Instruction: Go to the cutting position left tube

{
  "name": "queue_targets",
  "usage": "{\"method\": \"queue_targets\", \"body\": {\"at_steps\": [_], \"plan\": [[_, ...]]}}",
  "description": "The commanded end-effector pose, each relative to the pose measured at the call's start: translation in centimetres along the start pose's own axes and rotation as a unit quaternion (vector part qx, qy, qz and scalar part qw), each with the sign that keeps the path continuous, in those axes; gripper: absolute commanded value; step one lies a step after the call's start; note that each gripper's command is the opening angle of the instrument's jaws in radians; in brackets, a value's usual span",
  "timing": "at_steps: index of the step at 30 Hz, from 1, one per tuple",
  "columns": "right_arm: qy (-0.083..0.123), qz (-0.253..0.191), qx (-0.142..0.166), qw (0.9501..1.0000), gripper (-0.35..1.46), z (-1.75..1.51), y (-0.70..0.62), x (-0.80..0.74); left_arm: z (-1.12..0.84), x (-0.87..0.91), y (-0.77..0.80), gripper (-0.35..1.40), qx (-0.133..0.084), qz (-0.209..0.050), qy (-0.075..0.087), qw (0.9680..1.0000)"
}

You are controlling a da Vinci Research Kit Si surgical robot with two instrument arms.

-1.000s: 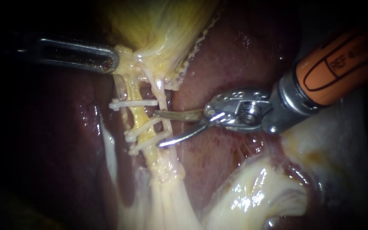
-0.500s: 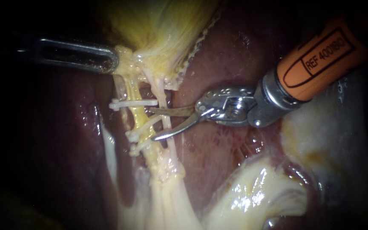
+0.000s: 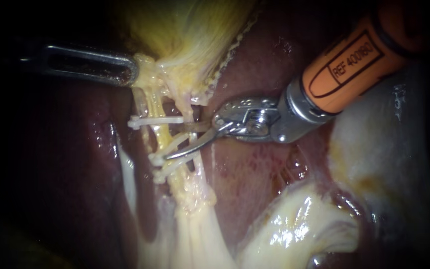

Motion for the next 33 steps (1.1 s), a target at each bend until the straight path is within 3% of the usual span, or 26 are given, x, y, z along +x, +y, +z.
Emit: {"method": "queue_targets", "body": {"at_steps": [1,9,18,26,33], "plan": [[0.009,0.001,0.006,0.9999,1.21,0.02,-0.01,0.02,0.0,0.0,0.0,-0.35,0.0,0.0,0.0,1.0],[0.055,0.009,0.039,0.9977,1.17,0.27,-0.07,0.16,0.01,0.0,0.0,-0.35,0.0,0.0,0.0,1.0],[0.077,0.03,0.002,0.9966,1.26,0.7,0.07,0.14,0.01,0.0,0.0,-0.35,0.0,0.0,0.0,1.0],[0.131,0.054,-0.029,0.9895,1.34,0.77,0.13,0.23,0.01,0.0,0.0,-0.35,0.0,0.0,0.0,1.0],[0.162,0.072,-0.003,0.9842,1.36,0.67,0.03,0.4,0.0,-0.01,0.0,-0.35,0.0,0.0,0.0,1.0]]}}
